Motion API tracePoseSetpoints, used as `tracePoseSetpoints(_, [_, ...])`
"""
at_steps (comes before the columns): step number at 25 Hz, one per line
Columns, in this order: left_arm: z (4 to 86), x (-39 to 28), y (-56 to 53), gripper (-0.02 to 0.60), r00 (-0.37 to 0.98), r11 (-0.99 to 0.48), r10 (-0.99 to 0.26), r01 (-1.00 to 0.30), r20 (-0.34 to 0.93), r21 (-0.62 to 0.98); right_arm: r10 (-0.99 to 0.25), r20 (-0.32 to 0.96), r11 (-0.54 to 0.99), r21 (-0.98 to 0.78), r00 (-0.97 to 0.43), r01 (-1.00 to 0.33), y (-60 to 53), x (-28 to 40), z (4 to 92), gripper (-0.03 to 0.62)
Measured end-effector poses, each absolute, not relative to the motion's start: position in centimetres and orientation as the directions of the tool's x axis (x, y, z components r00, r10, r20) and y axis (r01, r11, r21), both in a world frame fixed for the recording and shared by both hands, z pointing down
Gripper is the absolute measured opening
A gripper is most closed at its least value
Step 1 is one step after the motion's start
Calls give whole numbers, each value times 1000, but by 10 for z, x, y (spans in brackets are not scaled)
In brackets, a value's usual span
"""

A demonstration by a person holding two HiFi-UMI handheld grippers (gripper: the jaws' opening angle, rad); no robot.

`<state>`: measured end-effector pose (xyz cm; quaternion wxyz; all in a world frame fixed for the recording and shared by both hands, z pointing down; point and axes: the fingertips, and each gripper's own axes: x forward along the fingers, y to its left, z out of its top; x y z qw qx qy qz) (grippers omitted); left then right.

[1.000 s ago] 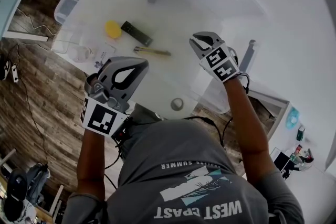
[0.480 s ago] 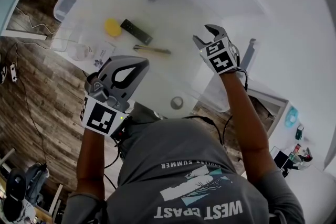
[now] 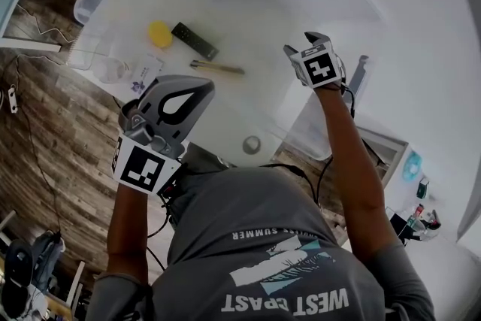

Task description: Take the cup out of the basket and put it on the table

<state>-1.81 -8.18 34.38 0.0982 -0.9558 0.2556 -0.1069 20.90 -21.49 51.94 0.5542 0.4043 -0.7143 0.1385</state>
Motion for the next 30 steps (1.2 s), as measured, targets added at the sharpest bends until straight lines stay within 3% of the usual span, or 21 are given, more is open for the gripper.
tracePoseSetpoints(6, [340, -21, -80, 15, 852, -849, -509, -473, 123, -237, -382, 924, 628, 270, 13, -729, -236, 229, 536, 267])
tracePoseSetpoints(18, [311, -32, -92, 15, 858, -834, -511, -481, 51, -269, -169, 975, 714, 224, 148, -663, -237, 266, 588, 260])
tracePoseSetpoints(19, [309, -35, -95, 15, 857, -833, -512, -482, 51, -271, -157, 976, 726, 220, 154, -652, -236, 266, 592, 234])
tracePoseSetpoints(21, [307, -41, -100, 15, 854, -830, -518, -488, 47, -269, -137, 977, 752, 209, 163, -626, -234, 266, 598, 71])
tracePoseSetpoints(22, [307, -43, -103, 15, 852, -828, -521, -493, 44, -267, -128, 978, 762, 202, 163, -615, -233, 265, 600, 37])
tracePoseSetpoints(30, [303, -47, -108, 15, 848, -823, -527, -493, 56, -282, -62, 982, 812, 155, 181, -563, -213, 261, 598, 31])
